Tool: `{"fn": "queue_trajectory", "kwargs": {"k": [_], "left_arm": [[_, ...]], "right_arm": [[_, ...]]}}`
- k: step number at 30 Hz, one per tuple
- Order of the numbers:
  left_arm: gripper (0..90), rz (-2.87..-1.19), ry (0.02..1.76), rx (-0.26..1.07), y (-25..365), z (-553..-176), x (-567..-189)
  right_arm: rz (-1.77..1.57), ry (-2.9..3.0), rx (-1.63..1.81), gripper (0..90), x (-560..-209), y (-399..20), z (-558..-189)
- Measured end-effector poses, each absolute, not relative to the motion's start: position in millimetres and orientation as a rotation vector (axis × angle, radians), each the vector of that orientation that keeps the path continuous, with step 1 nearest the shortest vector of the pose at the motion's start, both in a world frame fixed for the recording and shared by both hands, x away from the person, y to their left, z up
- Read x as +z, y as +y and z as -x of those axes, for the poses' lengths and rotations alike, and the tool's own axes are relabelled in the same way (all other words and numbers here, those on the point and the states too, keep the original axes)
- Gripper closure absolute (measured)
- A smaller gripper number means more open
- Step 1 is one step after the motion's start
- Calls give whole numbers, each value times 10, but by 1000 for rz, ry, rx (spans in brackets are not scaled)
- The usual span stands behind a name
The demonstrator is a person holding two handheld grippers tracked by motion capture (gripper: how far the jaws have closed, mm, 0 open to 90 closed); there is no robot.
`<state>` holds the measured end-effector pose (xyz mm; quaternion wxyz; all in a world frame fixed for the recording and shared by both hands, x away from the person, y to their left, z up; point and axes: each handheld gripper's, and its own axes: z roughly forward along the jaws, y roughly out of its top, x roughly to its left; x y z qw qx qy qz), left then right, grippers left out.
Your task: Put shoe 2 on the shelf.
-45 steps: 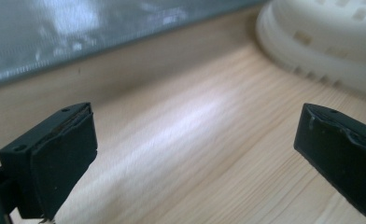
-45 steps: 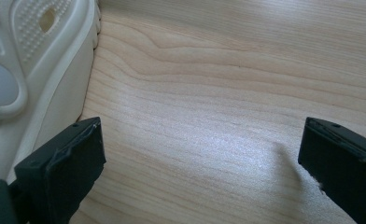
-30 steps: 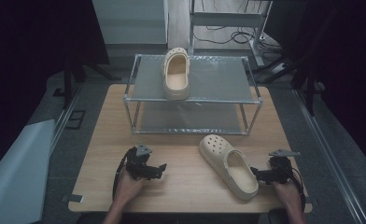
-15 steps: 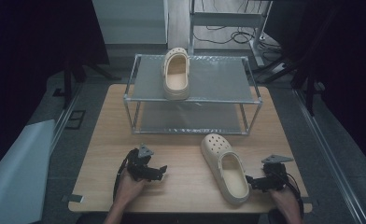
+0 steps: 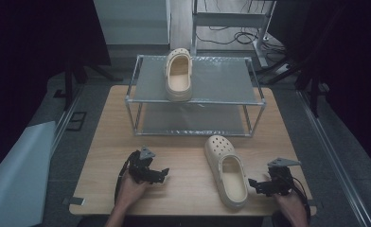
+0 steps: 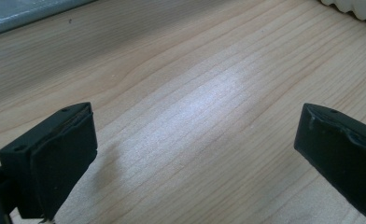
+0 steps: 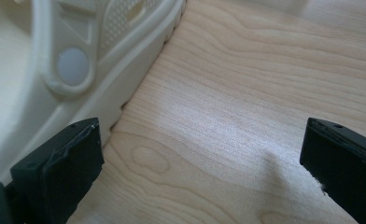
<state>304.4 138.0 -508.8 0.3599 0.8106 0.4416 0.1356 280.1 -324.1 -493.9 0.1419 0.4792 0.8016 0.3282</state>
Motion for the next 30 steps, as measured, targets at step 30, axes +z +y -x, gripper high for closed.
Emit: {"fn": "queue_trajectory", "kwargs": {"k": [30], "left_arm": [[0, -2075, 1166, 323, 1425, -3058, -5097]], "right_arm": [[-1452, 2345, 1015, 249, -4697, -2734, -2985]]}}
